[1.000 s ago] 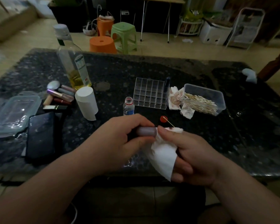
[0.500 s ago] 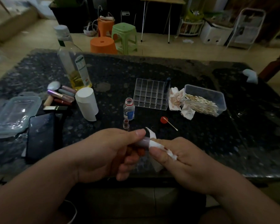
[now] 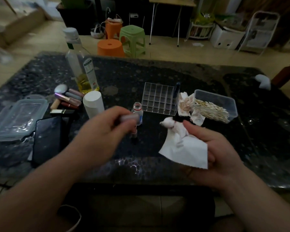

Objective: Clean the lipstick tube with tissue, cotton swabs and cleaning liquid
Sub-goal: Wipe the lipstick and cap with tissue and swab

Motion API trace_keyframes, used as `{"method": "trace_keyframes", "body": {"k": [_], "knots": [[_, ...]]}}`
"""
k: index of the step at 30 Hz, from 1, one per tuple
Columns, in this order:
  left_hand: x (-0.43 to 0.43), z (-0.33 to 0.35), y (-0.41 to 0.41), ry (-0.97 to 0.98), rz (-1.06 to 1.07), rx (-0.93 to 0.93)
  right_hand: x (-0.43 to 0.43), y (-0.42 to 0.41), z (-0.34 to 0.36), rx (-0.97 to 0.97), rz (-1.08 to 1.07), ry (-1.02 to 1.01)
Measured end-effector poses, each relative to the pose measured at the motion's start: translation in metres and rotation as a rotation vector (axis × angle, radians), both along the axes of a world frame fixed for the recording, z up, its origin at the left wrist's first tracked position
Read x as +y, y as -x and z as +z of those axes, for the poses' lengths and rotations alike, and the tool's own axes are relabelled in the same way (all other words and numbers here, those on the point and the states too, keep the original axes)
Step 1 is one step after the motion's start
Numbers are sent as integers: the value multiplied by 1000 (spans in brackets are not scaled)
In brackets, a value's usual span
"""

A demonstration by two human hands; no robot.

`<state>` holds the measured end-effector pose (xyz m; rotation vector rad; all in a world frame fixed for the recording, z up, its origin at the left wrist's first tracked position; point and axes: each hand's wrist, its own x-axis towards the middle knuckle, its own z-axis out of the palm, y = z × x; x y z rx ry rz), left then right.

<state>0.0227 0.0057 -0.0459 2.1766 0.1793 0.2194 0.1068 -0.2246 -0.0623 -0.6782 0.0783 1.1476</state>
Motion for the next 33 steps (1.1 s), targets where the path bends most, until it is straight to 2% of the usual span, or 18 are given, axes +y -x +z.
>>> {"method": "trace_keyframes", "body": {"k": [3, 4, 6, 9, 11, 14, 18, 20, 23, 25, 28, 33], "knots": [[13, 3, 0, 702, 47, 3, -6, 1, 7, 45, 11, -139], [11, 4, 1, 845, -2, 7, -5, 3, 8, 41, 29, -158], [1, 0, 3, 943, -113, 34, -3, 5, 5, 54, 79, -205], [-18, -5, 2, 956, -233, 97, 2, 6, 3, 29, 195, -317], [-28, -5, 0, 969, -286, 115, 2, 9, 0, 21, 191, -290], [-34, -3, 0, 988, -327, 87, 7, 16, 7, -128, 26, 30], [-26, 1, -1, 865, -184, 56, 9, 19, 7, -519, -213, 508], [-20, 3, 1, 796, -133, 59, 8, 18, 2, -697, -221, 607], [-15, 1, 3, 715, -132, 117, 9, 16, -4, -759, -166, 698], [-15, -4, 2, 646, -167, 178, 10, 12, -3, -773, -33, 750], [-18, -12, 0, 681, -202, 209, 9, -9, 0, -901, 153, 930], [-18, -23, -7, 750, -248, 257, -9, -81, -25, -1112, -106, 1376]]}}
